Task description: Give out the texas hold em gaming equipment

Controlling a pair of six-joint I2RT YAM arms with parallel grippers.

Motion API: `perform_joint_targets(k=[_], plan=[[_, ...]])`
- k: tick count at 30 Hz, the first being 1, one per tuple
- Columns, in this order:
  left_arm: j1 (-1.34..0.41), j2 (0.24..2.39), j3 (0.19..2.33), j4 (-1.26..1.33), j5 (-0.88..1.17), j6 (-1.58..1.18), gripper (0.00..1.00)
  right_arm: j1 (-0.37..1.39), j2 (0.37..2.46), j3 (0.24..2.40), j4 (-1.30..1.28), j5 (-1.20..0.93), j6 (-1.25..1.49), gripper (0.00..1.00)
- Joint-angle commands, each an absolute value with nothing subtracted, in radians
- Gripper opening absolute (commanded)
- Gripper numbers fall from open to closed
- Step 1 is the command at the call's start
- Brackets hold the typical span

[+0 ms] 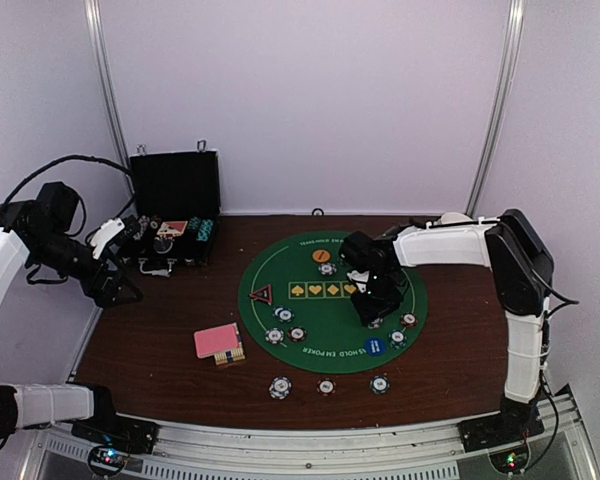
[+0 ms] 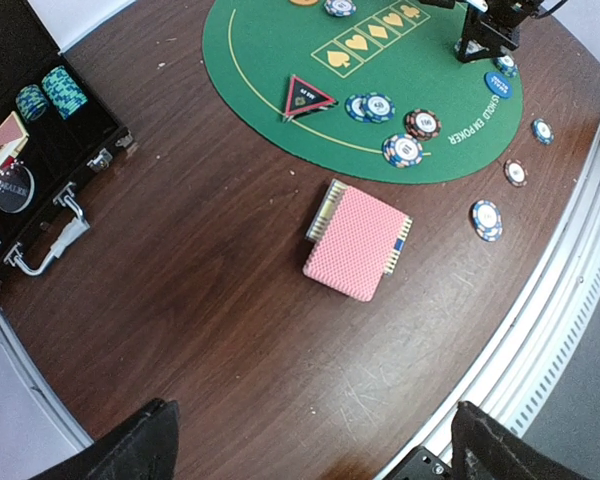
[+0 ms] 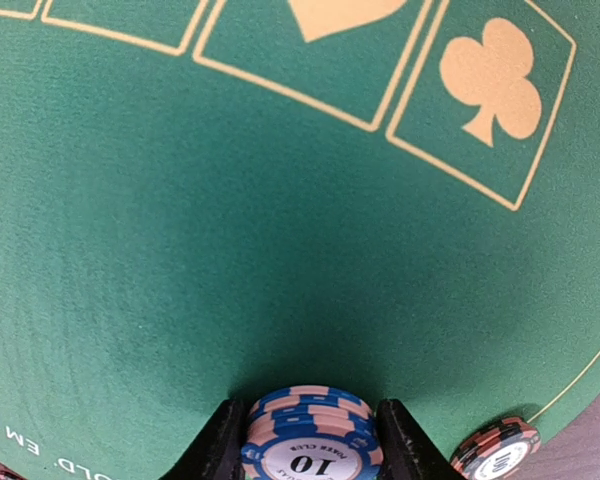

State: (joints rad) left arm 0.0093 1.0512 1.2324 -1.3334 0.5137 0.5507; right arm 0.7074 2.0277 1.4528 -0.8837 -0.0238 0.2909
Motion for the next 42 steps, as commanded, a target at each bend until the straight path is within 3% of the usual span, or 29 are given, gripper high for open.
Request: perform_joint_targets(k=[1,15,34,38,42], plan=[[0.005,1.048,1.22,-1.332,0.537,0.565,0.97,0.747,2.022,1.478,-0.873,-0.03,0.304,0.0],[0.003,1.079,1.191,-1.36,0.55,0.571,0.97,0.89,1.989,1.442,-0.882,-0.037,0.359,0.0],[-0.086,1.081,1.157,-1.346,0.518,0.561,0.98,0.91,1.92,1.344,-0.872,-0.055,0.393,0.0],[-0.108,1.084,1.141,-1.341,0.51,0.554,0.98,0.91,1.923,1.334,-0.874,-0.056,0.393,0.09],[-0.14,1.095,1.124,-1.322,0.483,0.545,0.98,0.91,1.905,1.338,-0.879,-0.051,0.397,0.37]])
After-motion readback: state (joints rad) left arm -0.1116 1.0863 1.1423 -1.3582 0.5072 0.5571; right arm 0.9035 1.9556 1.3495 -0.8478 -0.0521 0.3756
